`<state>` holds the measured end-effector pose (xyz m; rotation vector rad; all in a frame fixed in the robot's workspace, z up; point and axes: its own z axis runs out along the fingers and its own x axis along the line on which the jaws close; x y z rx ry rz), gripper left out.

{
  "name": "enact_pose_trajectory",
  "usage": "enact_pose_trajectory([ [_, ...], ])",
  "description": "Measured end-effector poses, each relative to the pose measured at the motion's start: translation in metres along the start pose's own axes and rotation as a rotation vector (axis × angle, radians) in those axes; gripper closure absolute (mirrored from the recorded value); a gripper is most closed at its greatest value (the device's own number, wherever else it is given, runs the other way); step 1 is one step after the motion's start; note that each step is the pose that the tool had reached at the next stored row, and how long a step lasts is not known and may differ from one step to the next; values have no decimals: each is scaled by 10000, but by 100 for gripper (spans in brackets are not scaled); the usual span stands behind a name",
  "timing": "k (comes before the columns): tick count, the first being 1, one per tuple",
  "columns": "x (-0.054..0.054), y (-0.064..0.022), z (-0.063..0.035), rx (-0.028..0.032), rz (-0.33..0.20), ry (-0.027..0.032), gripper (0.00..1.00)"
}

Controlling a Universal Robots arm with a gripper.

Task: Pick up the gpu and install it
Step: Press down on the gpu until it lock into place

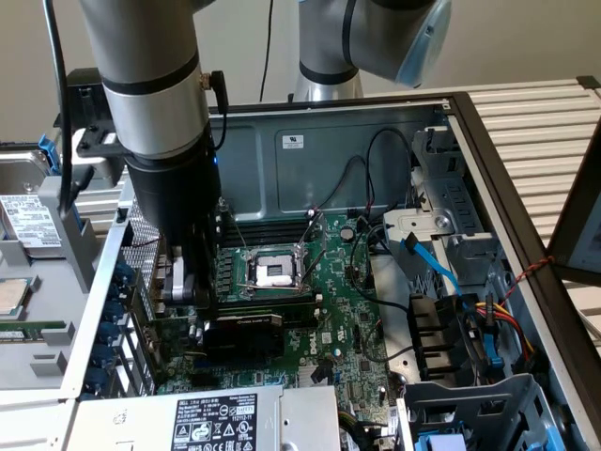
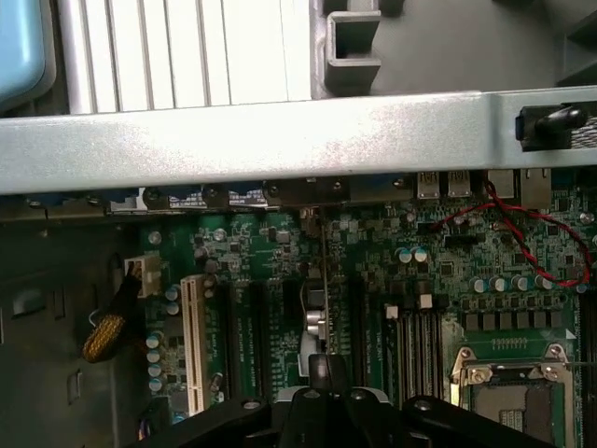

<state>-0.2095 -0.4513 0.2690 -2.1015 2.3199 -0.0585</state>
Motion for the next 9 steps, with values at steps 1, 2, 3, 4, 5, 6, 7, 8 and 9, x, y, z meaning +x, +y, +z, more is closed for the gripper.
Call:
enact_pose_trajectory([
  [1,-1,1,4,-4,-2,-29,89],
  [2,-1,2,7,-8,-5,-58,89],
  [3,-2,4,11,-9,-8,-79,89],
  [4,-1,5,15,-12,-8,-93,89],
  [5,-1,7,22,-13,-9,-107,89],
  [6,-1,9,26,-13,-10,-119,89],
  [7,-1,12,30,-13,-8,-127,89],
  [8,-1,15,30,-14,-7,-129,89],
  [9,-1,17,30,-15,-7,-132,89],
])
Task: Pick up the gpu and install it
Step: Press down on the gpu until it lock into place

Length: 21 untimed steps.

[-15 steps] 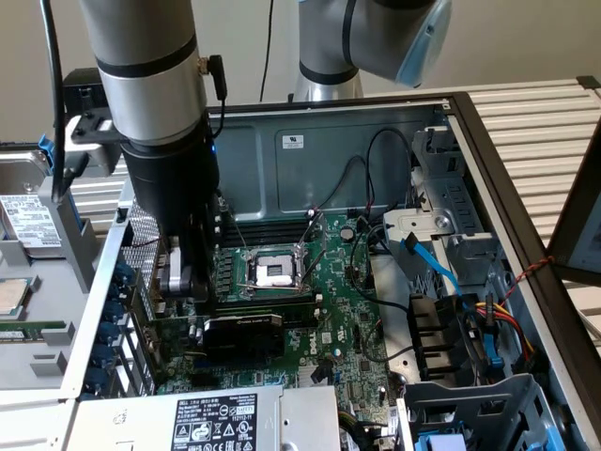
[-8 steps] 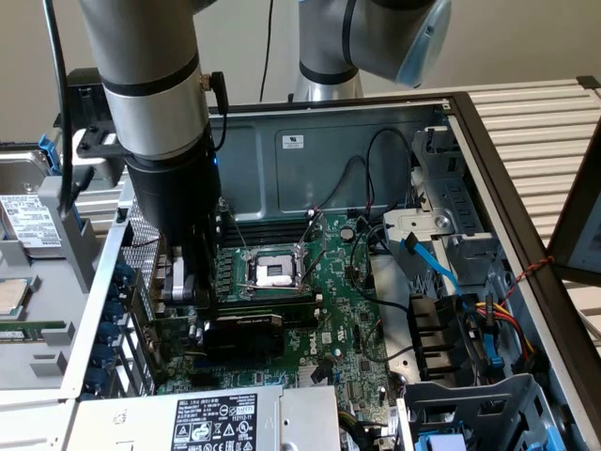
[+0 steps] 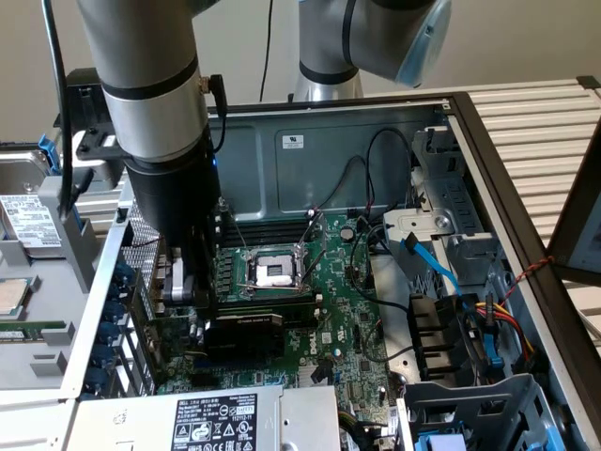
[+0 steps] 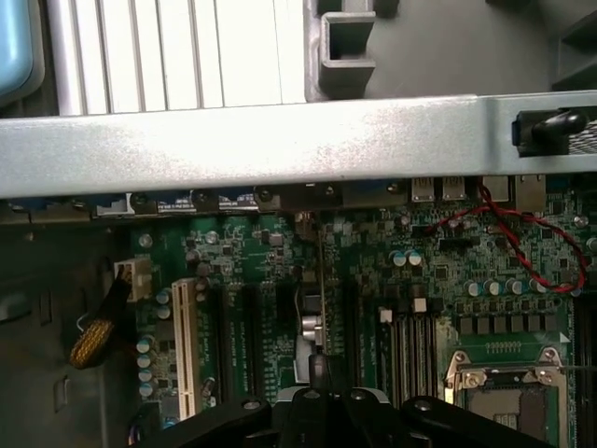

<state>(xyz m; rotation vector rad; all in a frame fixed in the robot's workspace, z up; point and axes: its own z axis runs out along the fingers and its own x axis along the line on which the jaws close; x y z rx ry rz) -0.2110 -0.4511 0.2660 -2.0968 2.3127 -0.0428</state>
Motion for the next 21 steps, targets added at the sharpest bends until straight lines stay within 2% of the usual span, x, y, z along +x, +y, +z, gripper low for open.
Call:
enact_pose_trajectory([
  [3,-1,3,-23,4,4,-26,89],
  [7,7,-10,-175,-25,1,-6,89],
  [10,32,-102,-191,-30,-1,-15,89],
  [19,53,-459,-179,-42,-11,-15,89],
  [21,51,-481,-158,-51,-12,-15,89],
])
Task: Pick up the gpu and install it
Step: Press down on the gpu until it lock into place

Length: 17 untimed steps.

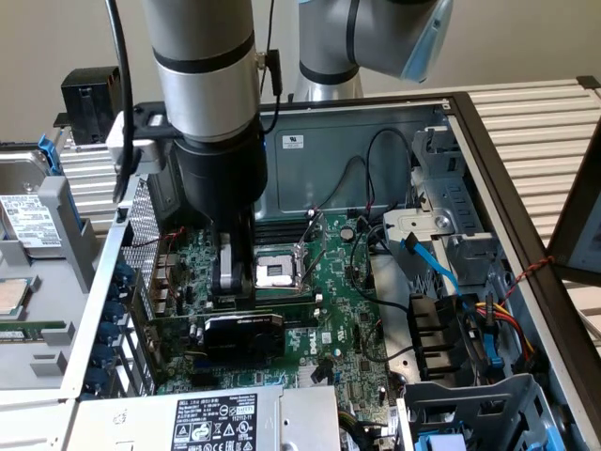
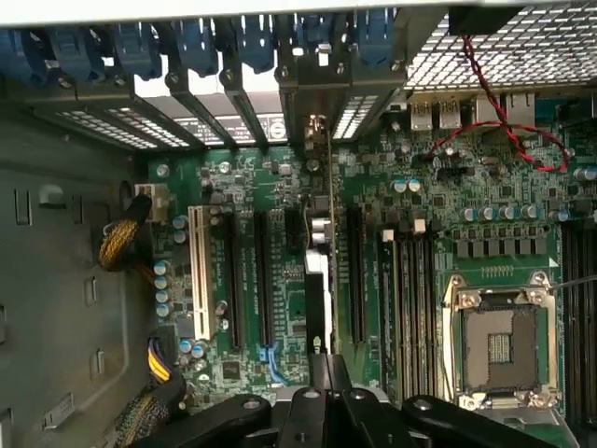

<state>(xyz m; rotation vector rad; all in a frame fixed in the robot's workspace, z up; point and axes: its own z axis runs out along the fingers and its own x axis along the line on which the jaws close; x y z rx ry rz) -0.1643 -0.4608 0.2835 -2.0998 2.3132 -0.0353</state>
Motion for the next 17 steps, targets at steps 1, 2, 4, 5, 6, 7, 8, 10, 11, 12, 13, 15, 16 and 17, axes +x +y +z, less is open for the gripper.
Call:
enact_pose_trajectory([
  [1,0,1,17,-8,1,2,89],
  [2,0,2,35,-13,2,3,89],
  [4,-1,2,65,-22,1,-10,89],
  [5,-2,2,76,-35,2,-29,89],
  [6,-3,3,84,-53,2,-52,89],
  [7,-5,3,90,-79,2,-77,89],
  [8,-5,3,94,-117,2,-101,89],
  [10,-6,4,107,-196,4,-124,89],
  [11,-6,5,114,-247,5,-126,89],
  [12,-5,5,121,-297,5,-130,89],
  [13,-6,5,130,-329,5,-141,89],
  [15,-6,6,150,-388,6,-158,89],
  [16,-5,5,158,-419,4,-160,89],
  [17,-5,5,166,-451,3,-168,89],
])
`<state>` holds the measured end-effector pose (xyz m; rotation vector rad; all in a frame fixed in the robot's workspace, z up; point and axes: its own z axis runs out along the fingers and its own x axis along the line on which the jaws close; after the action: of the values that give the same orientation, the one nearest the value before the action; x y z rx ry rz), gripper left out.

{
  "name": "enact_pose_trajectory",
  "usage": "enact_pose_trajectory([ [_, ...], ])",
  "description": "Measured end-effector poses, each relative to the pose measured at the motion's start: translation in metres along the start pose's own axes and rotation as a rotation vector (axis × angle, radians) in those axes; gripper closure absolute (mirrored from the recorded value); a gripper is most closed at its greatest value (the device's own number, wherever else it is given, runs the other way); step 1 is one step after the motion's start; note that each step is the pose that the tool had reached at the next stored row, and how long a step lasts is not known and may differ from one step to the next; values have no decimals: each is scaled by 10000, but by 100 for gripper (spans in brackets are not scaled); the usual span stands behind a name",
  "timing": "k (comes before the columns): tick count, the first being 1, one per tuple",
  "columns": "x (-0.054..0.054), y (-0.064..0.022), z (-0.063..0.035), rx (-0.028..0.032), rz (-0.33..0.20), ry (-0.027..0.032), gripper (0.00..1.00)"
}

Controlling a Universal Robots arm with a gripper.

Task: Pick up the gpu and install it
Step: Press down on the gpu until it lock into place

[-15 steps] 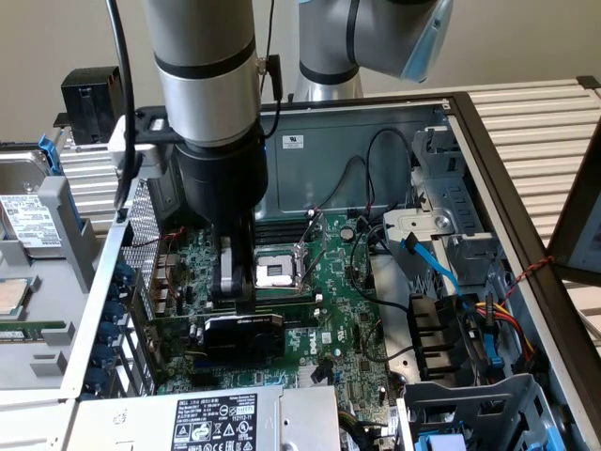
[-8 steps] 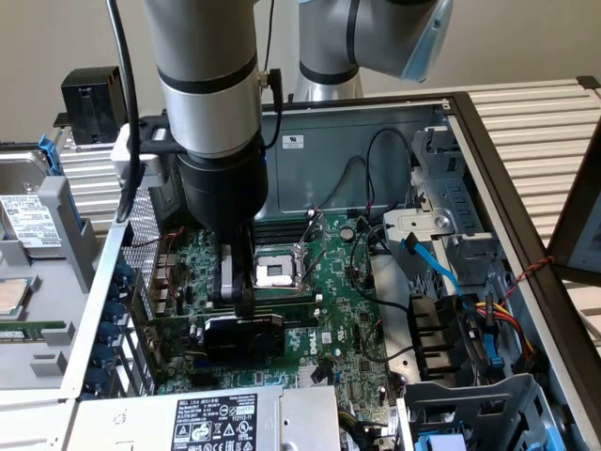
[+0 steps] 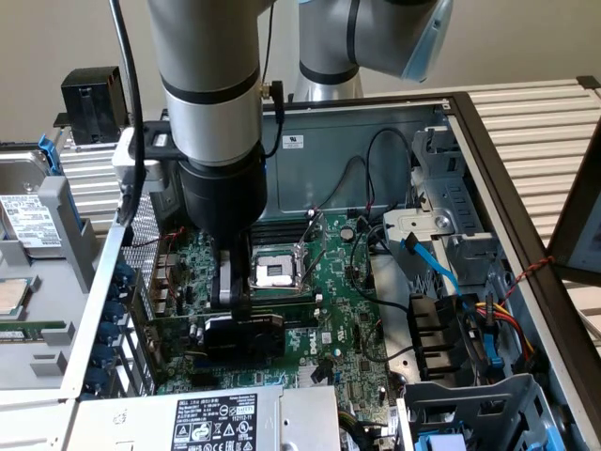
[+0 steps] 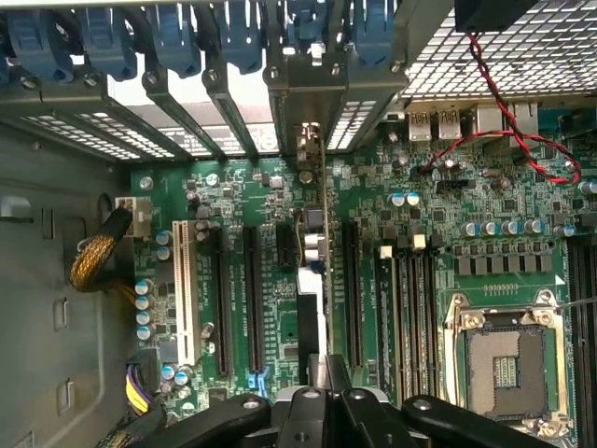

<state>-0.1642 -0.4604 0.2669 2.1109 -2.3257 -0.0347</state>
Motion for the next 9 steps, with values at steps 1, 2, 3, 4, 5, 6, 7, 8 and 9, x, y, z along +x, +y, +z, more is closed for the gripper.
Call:
enact_pose_trajectory([
  [1,0,0,7,-28,1,-6,89],
  [2,0,1,13,-58,3,-13,89],
  [3,0,1,14,-96,4,-22,89],
  [4,0,1,13,-147,3,-37,89],
  [5,-1,1,9,-211,5,-52,89],
  [6,-1,2,3,-283,8,-57,89],
  [7,-1,3,-4,-342,10,-59,89],
  [8,-1,3,-17,-400,10,-53,89],
  [9,0,2,-34,-456,9,-39,89],
])
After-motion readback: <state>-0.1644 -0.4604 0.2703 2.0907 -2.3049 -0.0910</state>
